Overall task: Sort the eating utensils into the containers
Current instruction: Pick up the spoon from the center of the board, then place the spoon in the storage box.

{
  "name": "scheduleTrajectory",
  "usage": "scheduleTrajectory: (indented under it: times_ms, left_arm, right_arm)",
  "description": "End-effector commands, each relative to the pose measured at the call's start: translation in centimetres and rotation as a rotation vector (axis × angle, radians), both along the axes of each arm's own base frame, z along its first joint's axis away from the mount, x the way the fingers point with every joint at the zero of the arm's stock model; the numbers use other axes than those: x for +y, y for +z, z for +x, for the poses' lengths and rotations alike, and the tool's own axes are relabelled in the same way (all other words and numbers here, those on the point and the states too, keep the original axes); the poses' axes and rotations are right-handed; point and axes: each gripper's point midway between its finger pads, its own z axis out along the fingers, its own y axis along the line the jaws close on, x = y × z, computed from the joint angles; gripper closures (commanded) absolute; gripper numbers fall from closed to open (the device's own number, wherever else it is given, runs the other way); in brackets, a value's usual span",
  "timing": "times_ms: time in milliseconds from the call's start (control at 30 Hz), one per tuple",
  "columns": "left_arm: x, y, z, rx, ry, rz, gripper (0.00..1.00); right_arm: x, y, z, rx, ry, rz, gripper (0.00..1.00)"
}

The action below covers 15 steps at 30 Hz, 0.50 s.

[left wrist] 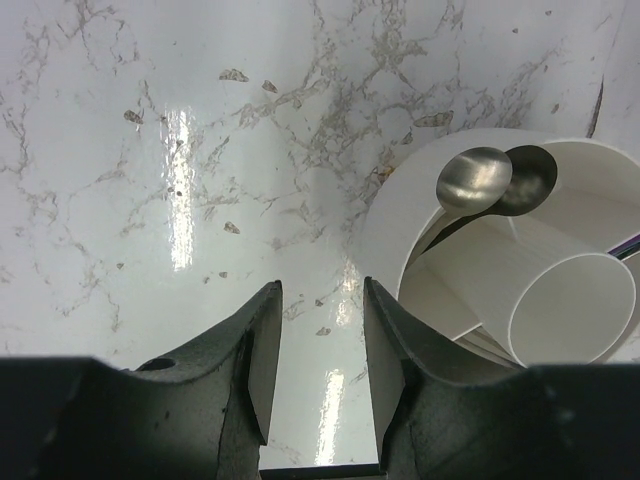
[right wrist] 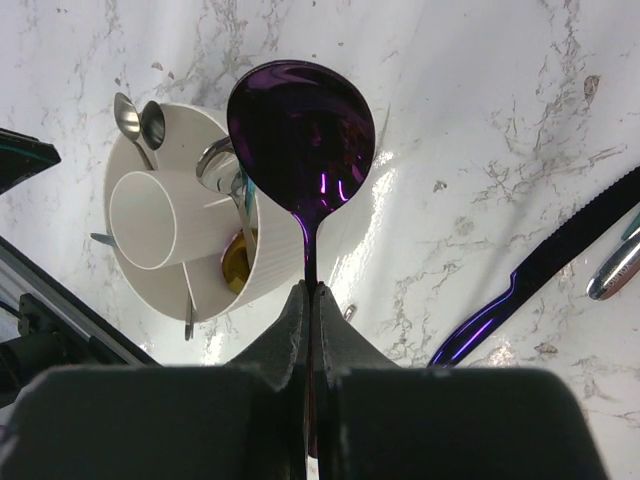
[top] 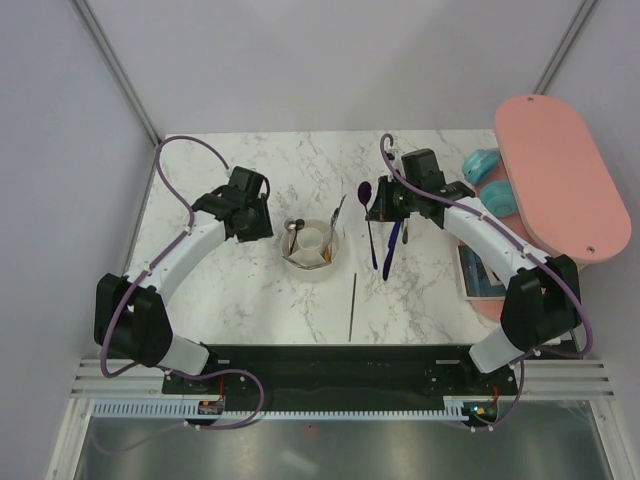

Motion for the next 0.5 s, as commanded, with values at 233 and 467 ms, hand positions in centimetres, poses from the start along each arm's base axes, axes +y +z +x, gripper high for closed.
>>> scheduleTrajectory:
  times_ms: [233,467]
  left_arm:
    - [0.3,1.2,0.4,-0.041,0.027,-0.017,0.55]
    - [0.2,1.2,0.6,-0.041,0.017,-0.018,0.56]
  right_arm:
    - [1.8,6.1,1.0,-0.138,0.036,0.126,1.00]
    - [3.8,9.1,1.8,-0.194,0.089,0.233,1.00]
